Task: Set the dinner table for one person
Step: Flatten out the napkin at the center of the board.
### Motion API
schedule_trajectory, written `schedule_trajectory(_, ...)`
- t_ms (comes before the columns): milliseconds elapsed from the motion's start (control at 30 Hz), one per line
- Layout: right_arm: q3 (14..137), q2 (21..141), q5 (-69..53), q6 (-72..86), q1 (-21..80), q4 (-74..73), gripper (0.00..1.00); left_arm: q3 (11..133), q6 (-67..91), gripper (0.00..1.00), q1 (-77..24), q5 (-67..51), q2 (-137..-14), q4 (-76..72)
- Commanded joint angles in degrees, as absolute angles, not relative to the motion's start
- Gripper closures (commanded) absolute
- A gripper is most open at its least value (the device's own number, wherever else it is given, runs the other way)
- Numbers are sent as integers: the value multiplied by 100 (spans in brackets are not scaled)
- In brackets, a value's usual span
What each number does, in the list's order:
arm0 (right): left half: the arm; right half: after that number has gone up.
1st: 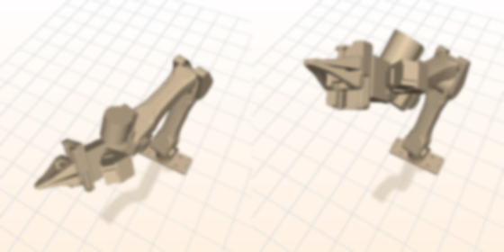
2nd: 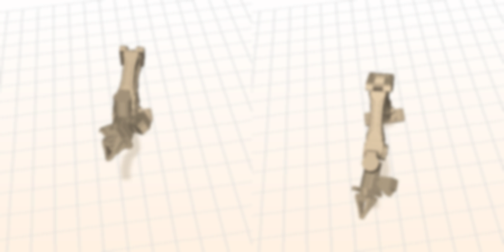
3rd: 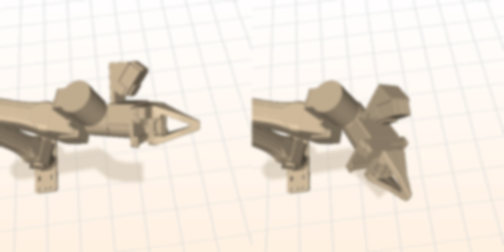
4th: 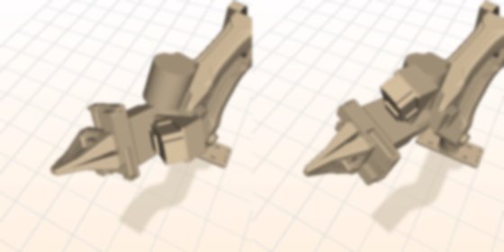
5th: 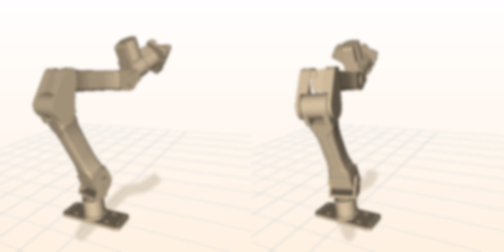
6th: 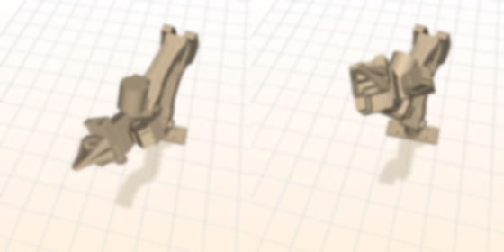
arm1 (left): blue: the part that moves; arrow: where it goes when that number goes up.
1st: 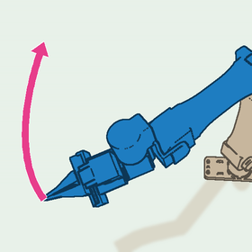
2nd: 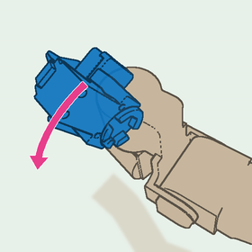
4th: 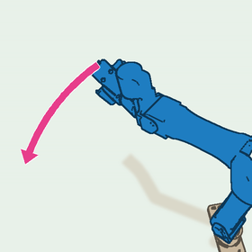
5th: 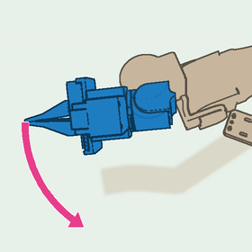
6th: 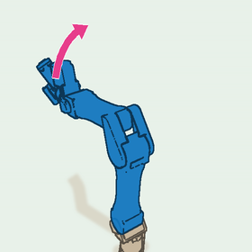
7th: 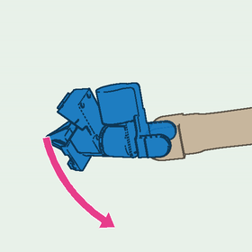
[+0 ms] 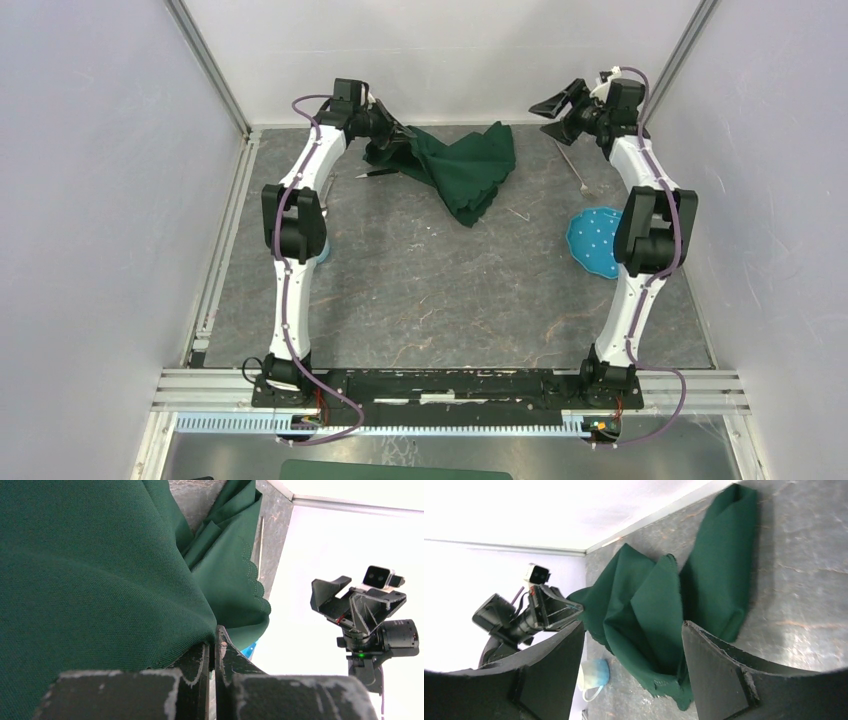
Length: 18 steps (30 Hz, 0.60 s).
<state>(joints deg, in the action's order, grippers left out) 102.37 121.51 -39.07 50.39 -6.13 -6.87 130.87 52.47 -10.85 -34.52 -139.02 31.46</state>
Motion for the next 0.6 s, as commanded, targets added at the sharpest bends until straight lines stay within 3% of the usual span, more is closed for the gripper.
schedule_trajectory(0, 10785, 12592, -4812, 5435, -314, -44, 24, 13258, 5063, 98, -1110, -3924, -13424, 3065)
schedule_trajectory(133, 10662, 12721, -5200, 5514, 255, 183, 25, 13464, 5163, 98, -1107, -3917, -13491, 3038)
schedule_trajectory(300, 9668, 12358, -5417, 6133, 801, 940, 22, 13486, 5231, 98, -1071, -3884, -13525, 2950)
schedule_trajectory(500, 8573, 11727, -5635, 8144, 876, 3087, 21, 13641, 5614, 98, -897, -3835, -13681, 2447)
schedule_trajectory(567, 8788, 11665, -5774, 8004, 872, 2775, 21, 13788, 5681, 98, -850, -3819, -13777, 2383)
